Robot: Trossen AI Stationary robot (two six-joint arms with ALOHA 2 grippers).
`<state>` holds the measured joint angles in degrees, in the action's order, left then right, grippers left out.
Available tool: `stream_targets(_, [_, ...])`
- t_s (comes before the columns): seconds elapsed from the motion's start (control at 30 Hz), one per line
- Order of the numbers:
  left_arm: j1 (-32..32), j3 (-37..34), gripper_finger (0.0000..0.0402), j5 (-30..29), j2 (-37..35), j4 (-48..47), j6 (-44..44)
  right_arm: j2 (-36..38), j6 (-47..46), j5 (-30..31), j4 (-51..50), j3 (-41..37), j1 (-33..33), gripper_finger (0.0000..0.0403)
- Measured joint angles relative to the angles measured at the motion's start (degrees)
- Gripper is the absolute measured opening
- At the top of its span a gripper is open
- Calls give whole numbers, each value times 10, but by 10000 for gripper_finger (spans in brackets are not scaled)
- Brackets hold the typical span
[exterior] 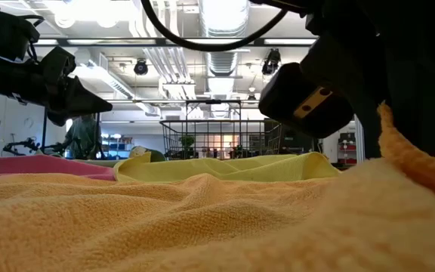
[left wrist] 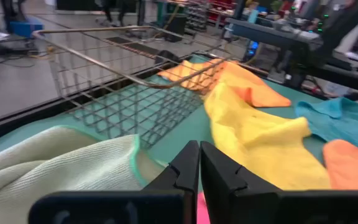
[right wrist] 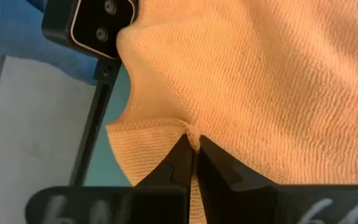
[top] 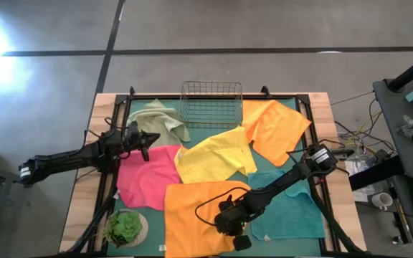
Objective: Fold microfiber towels
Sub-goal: Fold the bottom orange microfiber towel
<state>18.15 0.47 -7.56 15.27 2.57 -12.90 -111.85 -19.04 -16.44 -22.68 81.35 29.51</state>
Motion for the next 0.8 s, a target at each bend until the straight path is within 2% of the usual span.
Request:
stream_targets(0.53, [0,0,0,0,0,32,2,1,0,0,-9,-1,6,10])
stream_targets(0.8, [0,0,0,-2,1,30,3,1,2,-5,-9,-1,6,51])
